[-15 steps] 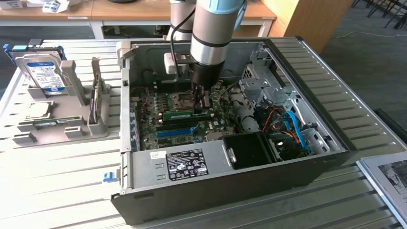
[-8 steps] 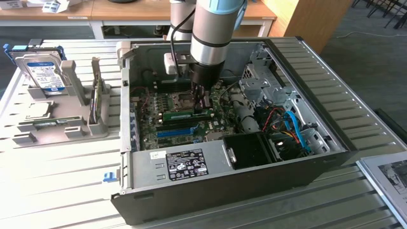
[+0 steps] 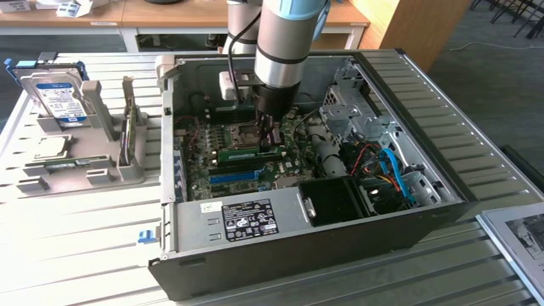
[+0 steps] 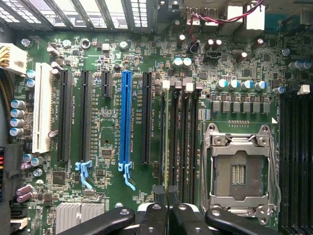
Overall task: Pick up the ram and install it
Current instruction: 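Insert the ram into the slot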
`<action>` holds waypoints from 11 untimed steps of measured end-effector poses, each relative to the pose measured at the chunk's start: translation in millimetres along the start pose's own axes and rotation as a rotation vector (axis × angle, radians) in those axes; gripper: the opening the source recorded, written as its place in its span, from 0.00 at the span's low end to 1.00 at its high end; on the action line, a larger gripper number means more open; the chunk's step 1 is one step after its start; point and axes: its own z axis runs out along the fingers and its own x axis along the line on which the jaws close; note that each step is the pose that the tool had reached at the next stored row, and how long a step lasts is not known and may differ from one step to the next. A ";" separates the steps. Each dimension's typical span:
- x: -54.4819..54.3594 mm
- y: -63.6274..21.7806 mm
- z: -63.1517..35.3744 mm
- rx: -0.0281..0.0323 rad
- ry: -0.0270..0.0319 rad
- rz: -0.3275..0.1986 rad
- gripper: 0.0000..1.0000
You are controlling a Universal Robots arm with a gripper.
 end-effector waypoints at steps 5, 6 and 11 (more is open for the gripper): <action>0.0 0.0 0.8 0.0004 -0.0001 0.000 0.12; 0.0 0.0 1.0 0.0004 -0.0001 0.000 0.12; 0.0 -0.1 2.0 0.0007 -0.0003 0.000 0.12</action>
